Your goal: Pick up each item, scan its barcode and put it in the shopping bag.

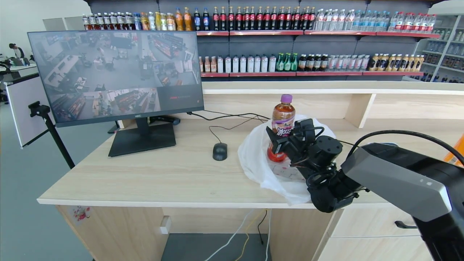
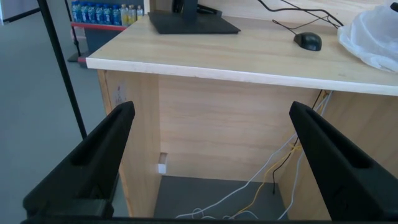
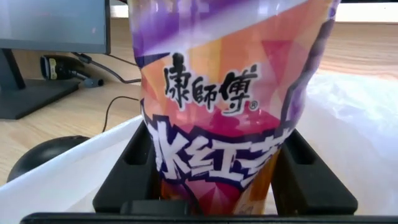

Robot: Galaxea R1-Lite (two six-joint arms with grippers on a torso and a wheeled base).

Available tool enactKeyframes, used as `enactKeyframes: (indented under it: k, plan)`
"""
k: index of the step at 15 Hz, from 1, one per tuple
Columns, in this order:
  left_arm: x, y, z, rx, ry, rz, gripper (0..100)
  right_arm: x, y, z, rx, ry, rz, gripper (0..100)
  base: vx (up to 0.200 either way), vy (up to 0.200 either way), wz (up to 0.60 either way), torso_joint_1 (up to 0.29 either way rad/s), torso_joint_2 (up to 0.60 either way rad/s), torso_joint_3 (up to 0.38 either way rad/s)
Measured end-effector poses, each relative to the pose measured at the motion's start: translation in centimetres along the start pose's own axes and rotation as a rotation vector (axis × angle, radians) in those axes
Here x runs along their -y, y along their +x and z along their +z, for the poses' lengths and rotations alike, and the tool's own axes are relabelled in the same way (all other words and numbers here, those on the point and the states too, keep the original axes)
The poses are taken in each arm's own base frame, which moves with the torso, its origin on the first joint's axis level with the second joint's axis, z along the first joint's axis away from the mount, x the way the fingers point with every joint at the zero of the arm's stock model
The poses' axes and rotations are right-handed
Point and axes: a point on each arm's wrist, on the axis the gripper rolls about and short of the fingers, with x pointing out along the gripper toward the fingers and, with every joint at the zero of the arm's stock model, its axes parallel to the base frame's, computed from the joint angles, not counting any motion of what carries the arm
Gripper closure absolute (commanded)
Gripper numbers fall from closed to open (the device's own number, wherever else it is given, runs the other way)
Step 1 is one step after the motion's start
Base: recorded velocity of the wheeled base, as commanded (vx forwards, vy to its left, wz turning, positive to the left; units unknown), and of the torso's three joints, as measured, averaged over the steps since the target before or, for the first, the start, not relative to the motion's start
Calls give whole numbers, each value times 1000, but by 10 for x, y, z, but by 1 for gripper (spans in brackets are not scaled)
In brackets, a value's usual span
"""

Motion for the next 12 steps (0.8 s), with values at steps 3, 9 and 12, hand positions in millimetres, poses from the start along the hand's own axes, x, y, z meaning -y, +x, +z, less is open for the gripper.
enactKeyframes:
  k: [3, 9, 12]
  plan:
    - [0, 0, 0, 0, 0, 0, 0, -1, -1, -3, -9, 1, 3, 100, 0, 0, 0, 0, 0, 0]
    - [0, 0, 0, -1, 0, 0, 0, -2, -1, -5, -14, 6, 7, 100, 0, 0, 0, 0, 0, 0]
    - [0, 0, 0, -1, 0, 0, 0, -3, 0, -5, -13, 7, 7, 100, 0, 0, 0, 0, 0, 0]
